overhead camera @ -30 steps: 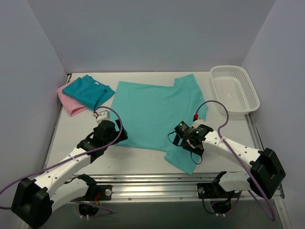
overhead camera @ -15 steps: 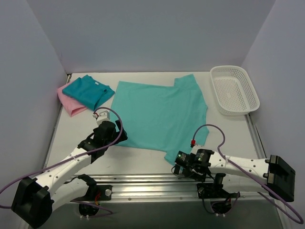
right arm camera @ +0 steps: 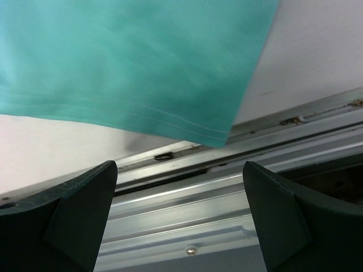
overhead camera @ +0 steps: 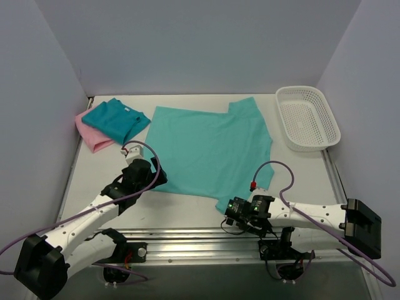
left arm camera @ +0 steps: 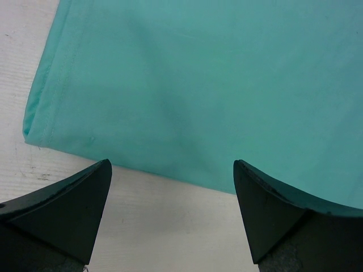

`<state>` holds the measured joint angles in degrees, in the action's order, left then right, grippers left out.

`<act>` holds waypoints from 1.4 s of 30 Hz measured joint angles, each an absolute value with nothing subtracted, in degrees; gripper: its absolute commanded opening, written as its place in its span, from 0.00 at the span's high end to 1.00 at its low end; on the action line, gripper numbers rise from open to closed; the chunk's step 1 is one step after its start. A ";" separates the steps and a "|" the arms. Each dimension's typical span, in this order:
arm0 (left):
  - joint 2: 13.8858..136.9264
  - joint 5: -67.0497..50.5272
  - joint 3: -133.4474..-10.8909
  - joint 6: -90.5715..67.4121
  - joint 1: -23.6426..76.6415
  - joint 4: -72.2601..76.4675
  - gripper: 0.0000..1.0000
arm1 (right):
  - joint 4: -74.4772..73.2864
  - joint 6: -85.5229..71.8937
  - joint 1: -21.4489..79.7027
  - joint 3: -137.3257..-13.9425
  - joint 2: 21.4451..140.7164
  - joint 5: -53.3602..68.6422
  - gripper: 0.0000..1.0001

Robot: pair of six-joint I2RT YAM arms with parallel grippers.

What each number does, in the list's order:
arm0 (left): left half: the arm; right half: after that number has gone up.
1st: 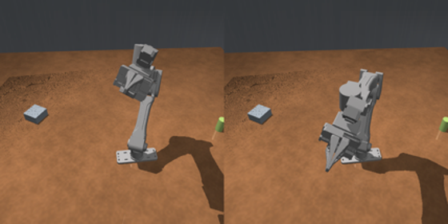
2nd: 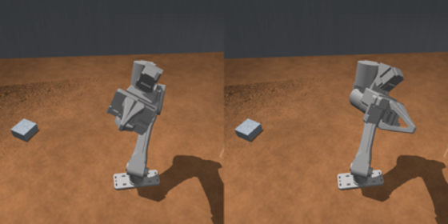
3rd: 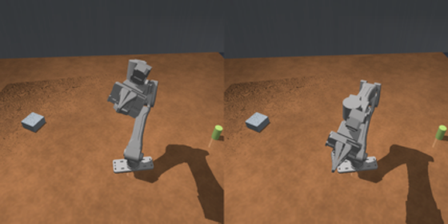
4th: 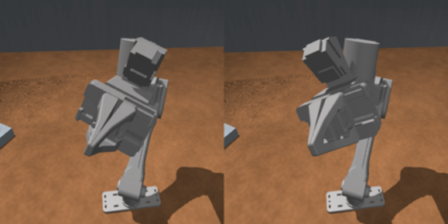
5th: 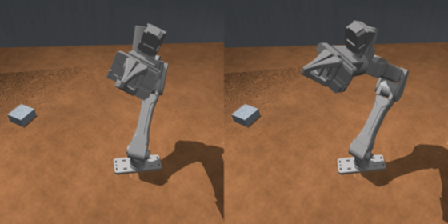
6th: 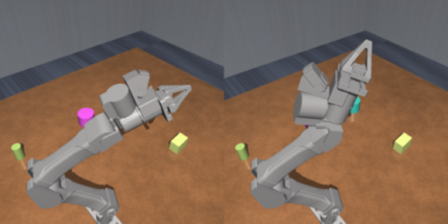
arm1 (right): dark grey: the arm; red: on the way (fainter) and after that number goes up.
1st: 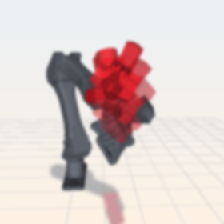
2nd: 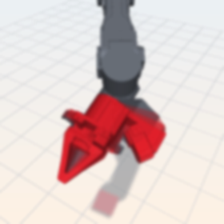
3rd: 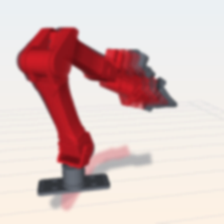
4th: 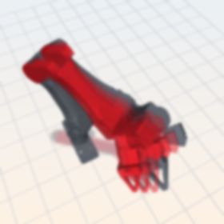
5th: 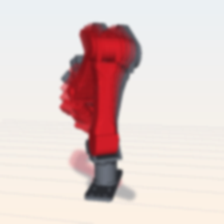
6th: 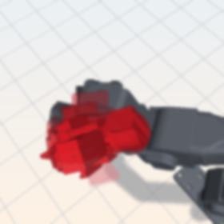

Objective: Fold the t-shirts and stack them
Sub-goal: Grap the side of the flattened tshirt closest away from the robot with both arms

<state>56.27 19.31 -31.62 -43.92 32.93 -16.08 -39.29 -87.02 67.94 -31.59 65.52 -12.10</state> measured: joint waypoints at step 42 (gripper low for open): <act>57.41 19.66 -30.63 -43.18 32.93 -16.47 0.02 | -32.86 -84.29 55.86 -33.34 73.47 -17.41 1.00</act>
<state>57.41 19.66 -30.63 -43.18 32.93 -16.47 -32.86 -84.29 55.86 -33.34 73.47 -17.41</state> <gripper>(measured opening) 0.974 0.026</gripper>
